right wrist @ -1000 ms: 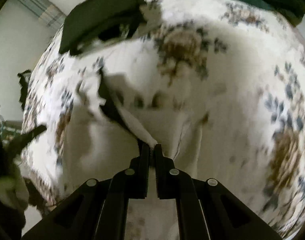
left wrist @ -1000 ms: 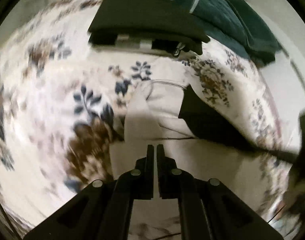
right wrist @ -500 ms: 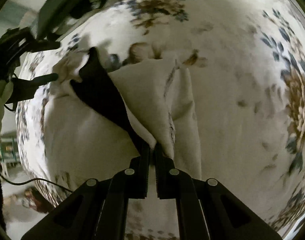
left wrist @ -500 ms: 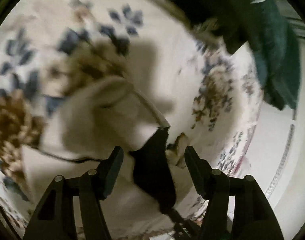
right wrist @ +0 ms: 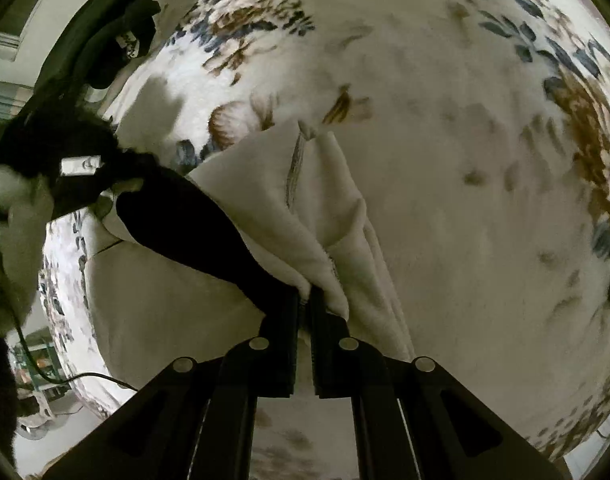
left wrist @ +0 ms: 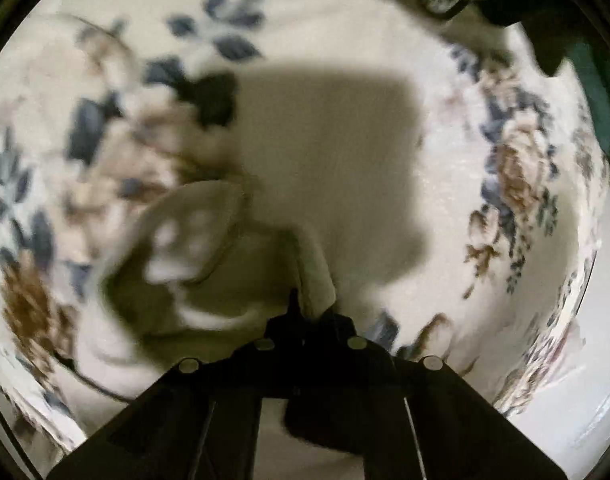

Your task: Fold small clothes

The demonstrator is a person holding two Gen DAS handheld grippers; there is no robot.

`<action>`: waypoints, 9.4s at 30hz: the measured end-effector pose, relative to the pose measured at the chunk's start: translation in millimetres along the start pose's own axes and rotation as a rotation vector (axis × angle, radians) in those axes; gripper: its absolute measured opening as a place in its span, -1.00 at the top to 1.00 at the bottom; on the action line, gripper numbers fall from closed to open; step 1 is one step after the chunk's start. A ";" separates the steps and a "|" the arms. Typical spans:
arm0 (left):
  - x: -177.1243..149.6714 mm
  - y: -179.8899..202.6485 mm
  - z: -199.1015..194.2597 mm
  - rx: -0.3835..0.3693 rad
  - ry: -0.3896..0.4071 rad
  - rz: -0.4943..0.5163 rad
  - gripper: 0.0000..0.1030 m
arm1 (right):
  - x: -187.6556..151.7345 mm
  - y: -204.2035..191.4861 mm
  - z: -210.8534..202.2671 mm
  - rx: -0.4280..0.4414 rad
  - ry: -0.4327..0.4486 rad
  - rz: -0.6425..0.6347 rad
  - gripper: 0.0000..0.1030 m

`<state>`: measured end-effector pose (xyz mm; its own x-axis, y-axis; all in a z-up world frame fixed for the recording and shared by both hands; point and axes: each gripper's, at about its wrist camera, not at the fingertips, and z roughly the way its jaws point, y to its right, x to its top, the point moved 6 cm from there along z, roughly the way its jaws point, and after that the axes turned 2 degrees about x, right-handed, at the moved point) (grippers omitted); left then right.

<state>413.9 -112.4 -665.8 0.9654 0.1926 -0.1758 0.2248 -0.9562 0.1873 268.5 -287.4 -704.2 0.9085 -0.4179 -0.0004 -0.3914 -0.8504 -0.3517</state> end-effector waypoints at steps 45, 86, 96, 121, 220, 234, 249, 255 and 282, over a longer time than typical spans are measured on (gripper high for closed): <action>-143.3 -168.0 -116.6 -0.409 0.356 -0.061 0.93 | 6.7 5.8 -53.8 0.338 -0.029 0.233 0.87; -113.5 -186.8 -82.2 -0.406 0.257 -0.037 0.16 | 44.8 37.2 -35.4 0.133 -0.028 0.138 0.09; -173.7 -199.9 -22.5 -0.211 0.167 -0.002 0.10 | -25.4 70.1 0.6 0.043 -0.170 0.133 0.09; -127.2 -160.1 -2.5 -0.749 0.104 -0.052 -0.21 | 18.5 30.4 46.7 0.602 -0.298 0.123 -0.37; -168.5 -64.7 -532.4 0.127 1.017 0.238 -0.95 | -58.0 -306.9 -549.2 -0.274 0.761 -0.450 -0.96; -222.6 -72.6 -553.8 0.113 1.087 0.239 -0.95 | -115.2 -302.9 -602.9 -0.229 0.823 -0.483 -0.96; -244.0 -73.6 -559.5 0.122 1.122 0.236 -0.98 | -125.0 -305.6 -624.6 -0.204 0.846 -0.524 -1.00; -247.3 -73.0 -562.6 0.116 1.120 0.241 -0.99 | -125.7 -306.8 -629.0 -0.199 0.850 -0.527 -1.00; -253.4 -76.5 -577.3 0.123 1.146 0.228 -0.99 | -136.6 -311.8 -635.3 -0.194 0.857 -0.524 -1.00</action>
<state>228.3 39.1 -77.7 0.5505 0.0396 0.8339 0.0775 -0.9970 -0.0038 173.2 -168.3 0.2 0.5919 -0.0025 0.8060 -0.0613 -0.9972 0.0420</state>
